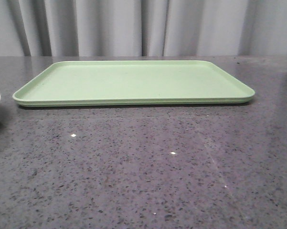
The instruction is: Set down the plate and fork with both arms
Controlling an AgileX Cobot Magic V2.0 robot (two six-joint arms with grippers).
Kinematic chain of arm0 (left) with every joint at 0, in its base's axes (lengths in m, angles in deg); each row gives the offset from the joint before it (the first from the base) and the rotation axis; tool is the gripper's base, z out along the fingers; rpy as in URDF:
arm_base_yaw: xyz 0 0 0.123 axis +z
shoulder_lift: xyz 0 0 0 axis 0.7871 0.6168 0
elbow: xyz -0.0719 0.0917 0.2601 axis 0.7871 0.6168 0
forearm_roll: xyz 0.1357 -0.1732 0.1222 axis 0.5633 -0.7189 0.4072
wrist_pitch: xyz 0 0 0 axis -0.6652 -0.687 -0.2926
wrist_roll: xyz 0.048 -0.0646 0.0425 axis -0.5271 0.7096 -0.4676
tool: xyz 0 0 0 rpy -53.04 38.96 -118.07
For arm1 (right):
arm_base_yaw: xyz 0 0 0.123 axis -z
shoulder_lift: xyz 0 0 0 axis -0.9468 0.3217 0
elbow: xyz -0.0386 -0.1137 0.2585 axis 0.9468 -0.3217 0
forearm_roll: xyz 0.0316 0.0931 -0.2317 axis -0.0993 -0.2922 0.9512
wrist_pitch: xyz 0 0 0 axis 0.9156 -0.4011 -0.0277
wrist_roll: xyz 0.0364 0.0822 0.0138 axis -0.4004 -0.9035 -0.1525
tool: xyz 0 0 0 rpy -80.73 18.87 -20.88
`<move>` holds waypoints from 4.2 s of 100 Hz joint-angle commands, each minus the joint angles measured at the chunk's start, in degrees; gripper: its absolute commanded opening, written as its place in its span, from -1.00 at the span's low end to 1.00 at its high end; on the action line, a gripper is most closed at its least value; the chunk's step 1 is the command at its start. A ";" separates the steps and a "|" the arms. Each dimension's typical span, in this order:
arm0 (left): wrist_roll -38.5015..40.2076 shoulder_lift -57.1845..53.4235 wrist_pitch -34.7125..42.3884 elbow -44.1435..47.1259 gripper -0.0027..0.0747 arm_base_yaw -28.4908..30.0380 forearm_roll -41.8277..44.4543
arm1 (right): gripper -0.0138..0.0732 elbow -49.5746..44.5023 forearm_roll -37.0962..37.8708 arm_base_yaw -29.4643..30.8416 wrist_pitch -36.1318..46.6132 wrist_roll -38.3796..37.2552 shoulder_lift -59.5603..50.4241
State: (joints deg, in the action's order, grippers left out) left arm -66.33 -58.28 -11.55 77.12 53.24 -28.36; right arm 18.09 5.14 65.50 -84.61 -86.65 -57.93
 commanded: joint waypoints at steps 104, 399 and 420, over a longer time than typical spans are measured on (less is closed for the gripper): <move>0.02 12.33 -4.22 -22.55 -0.99 0.26 -1.77 | -0.84 25.59 0.00 0.15 -17.86 0.12 14.90; 1.31 64.87 -34.85 -45.17 0.50 13.52 8.16 | 0.30 38.01 1.02 0.15 -26.77 0.18 35.40; 0.50 67.20 -35.92 -45.17 0.24 13.52 7.92 | 0.30 38.01 1.02 0.15 -26.89 0.18 35.40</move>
State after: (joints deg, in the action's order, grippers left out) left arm -65.59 8.97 -48.93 33.88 66.63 -19.78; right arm 54.22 5.62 65.50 -114.95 -86.65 -23.03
